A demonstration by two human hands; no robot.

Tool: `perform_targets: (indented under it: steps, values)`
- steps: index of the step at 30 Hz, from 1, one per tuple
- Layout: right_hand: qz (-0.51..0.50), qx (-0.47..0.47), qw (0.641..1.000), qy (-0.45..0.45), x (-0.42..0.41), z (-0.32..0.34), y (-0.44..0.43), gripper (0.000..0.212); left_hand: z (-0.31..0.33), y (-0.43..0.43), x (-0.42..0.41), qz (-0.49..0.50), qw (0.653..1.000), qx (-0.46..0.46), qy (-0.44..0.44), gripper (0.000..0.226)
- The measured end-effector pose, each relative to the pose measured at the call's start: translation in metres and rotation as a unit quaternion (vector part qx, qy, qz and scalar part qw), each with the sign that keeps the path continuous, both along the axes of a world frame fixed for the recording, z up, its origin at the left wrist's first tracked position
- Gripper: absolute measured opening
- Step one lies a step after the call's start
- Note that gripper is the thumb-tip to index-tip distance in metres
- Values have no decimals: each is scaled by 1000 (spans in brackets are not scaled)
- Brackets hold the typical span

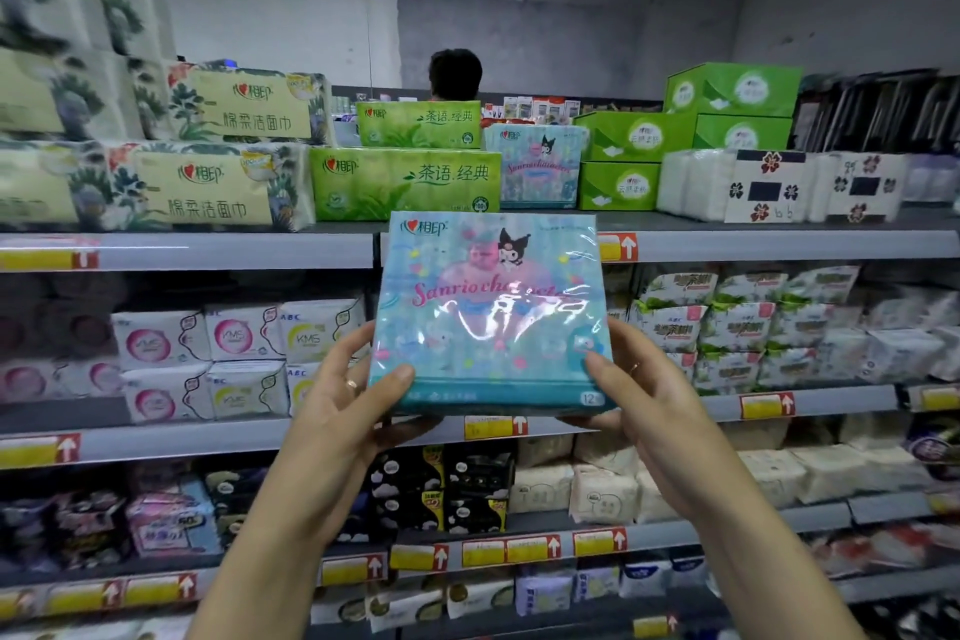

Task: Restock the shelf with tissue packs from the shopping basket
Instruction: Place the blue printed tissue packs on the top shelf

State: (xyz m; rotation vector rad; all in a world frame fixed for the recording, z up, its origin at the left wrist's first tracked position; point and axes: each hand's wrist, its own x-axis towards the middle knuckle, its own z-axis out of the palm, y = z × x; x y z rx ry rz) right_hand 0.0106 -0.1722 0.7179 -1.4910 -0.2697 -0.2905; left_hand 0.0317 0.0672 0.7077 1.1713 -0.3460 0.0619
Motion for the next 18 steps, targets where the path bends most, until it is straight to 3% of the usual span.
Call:
perform_targets:
  steps: [2,6,13,18]
  values:
    - [11,-1,1000,-9,-1,-2,0,44,-2,5,-1,-6,1000,12,3,94]
    - [58,92,994,4,-1,-10,3,53,-7,13,-2,-15,1000,26,-7,80]
    - [75,118,990,-3,1,-15,14,82,-11,21,-3,-12,1000,21,-16,79]
    - [76,133,988,5,-2,-17,15,85,-14,22,-6,-14,1000,22,-9,87]
